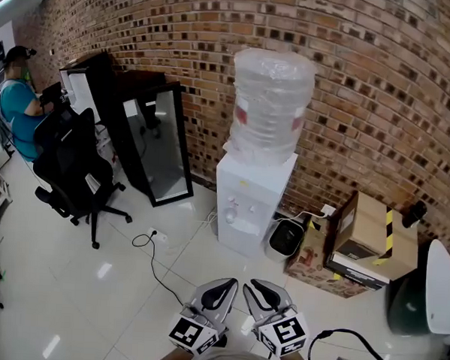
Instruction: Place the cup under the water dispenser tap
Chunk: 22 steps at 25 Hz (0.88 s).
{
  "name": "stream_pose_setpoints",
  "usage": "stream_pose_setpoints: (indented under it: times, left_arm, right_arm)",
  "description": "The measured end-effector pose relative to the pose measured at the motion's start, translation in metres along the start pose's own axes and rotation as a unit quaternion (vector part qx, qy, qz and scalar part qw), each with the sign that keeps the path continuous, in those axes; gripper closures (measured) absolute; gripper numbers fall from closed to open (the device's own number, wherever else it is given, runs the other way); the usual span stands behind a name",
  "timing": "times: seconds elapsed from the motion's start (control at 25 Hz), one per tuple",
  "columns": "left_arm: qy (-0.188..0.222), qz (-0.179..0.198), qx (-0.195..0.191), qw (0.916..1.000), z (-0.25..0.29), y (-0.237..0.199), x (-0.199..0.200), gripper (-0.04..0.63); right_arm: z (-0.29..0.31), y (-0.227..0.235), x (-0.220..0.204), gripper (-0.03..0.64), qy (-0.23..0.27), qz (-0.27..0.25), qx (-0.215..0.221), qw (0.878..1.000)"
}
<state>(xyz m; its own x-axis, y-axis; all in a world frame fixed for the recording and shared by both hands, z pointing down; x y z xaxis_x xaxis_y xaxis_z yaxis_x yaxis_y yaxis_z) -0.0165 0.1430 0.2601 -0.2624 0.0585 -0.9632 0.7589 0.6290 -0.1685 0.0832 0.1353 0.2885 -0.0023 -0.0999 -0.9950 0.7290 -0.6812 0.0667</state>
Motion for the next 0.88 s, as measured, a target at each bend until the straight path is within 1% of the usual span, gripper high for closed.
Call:
stream_pose_setpoints:
  times: [0.16, 0.36, 0.56, 0.72, 0.88]
  left_arm:
    - [-0.008, 0.005, -0.004, 0.9999, -0.011, 0.037, -0.005, 0.604]
    - [-0.012, 0.009, 0.004, 0.9999, -0.034, 0.082, -0.011, 0.604]
    - [-0.022, 0.007, 0.013, 0.9996, -0.058, 0.124, -0.018, 0.604]
    - [-0.024, 0.017, 0.014, 0.9995, -0.073, 0.145, -0.013, 0.604]
    - [-0.025, 0.019, 0.019, 0.9993, -0.086, 0.153, -0.006, 0.604]
  right_arm:
    - [-0.037, -0.005, -0.005, 0.537, 0.004, 0.006, 0.000, 1.000]
    - [-0.085, -0.018, -0.011, 0.537, 0.008, 0.009, 0.002, 1.000]
    - [-0.129, -0.034, -0.023, 0.537, -0.003, 0.019, 0.011, 1.000]
    - [-0.150, -0.046, -0.024, 0.537, 0.003, 0.023, 0.015, 1.000]
    - [-0.161, -0.056, -0.021, 0.537, 0.005, 0.022, 0.018, 1.000]
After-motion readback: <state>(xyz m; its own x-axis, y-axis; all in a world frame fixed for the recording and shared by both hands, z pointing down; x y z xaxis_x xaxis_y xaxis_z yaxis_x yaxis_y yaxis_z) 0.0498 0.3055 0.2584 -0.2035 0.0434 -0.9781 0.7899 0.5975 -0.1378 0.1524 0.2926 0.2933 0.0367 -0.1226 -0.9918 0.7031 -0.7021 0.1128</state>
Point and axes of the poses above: the fingertips, and each gripper's own axes: z forward along the fingers, y to its right, x out of its top, the point moved 5 cm from there along -z, backward along the fingers, and after that the axes turned 8 degrees about y, right-handed, at the moved point
